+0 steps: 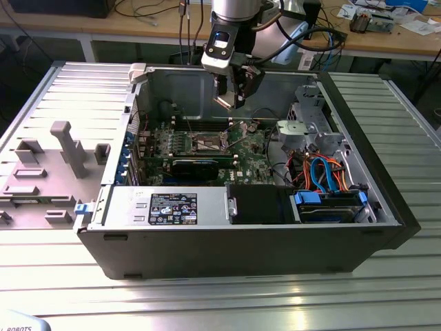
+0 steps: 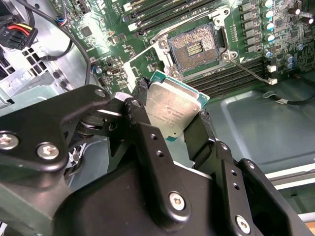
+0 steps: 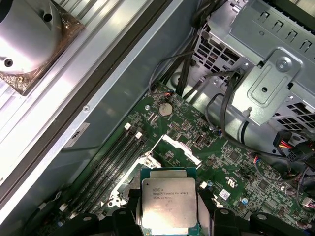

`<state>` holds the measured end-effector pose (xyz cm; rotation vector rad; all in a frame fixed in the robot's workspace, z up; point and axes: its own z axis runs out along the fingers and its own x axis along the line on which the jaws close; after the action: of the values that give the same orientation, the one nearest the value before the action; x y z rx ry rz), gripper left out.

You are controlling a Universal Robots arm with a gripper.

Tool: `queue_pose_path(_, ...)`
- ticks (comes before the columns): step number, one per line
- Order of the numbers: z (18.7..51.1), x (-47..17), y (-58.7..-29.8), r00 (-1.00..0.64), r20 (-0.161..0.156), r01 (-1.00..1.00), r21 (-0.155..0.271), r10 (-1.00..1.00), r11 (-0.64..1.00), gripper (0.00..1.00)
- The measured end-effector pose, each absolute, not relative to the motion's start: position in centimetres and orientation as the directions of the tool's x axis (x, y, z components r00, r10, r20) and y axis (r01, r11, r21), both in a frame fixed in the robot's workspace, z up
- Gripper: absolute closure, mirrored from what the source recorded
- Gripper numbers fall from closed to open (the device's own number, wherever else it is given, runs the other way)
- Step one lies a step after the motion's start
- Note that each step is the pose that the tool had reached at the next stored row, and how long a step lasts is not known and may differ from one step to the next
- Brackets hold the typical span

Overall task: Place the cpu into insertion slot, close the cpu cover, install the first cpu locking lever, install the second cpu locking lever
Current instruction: 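Place the cpu into insertion slot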

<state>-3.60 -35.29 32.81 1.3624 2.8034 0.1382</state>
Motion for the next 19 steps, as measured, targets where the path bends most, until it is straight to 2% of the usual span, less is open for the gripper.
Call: queue_pose_path(19,32.76,-3.60,-35.28,-0.607,0.019,0.793,0.089,0.795,0.603,0.46)
